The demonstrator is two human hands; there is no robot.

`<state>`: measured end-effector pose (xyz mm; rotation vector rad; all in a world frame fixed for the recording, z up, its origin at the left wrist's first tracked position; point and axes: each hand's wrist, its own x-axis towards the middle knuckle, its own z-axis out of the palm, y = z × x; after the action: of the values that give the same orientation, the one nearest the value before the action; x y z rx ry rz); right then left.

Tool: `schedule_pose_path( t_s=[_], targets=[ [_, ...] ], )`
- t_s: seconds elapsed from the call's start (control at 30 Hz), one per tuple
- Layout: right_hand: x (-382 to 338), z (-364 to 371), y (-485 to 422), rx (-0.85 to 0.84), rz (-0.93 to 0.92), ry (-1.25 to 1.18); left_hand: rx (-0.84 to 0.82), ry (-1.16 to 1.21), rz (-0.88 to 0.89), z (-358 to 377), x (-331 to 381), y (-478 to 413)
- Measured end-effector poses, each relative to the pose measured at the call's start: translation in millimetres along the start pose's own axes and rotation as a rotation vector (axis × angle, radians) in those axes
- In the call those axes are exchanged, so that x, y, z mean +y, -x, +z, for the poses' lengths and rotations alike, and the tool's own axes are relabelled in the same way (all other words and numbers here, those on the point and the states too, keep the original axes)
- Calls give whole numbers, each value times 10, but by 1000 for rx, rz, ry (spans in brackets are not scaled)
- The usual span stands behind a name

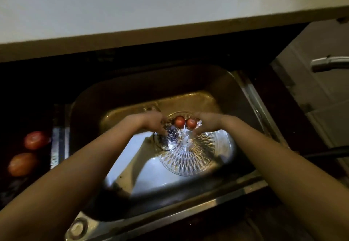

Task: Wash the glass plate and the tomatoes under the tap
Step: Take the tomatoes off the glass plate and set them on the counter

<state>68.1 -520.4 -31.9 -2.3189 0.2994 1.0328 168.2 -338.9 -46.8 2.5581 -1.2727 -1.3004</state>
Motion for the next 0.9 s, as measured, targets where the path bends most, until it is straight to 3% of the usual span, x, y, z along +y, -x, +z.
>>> schedule_pose_path(
  t_s=[0.17,0.53,0.9],
  targets=[
    [454,196,-308,174,34,-48,37,-16,-58,282,78,-510],
    [875,454,-915,436,87,-132,268,202,-129,596,32,-1147],
    [802,623,-1090,513,25,-240,415,417,-163,763,80,-1285]
  ],
)
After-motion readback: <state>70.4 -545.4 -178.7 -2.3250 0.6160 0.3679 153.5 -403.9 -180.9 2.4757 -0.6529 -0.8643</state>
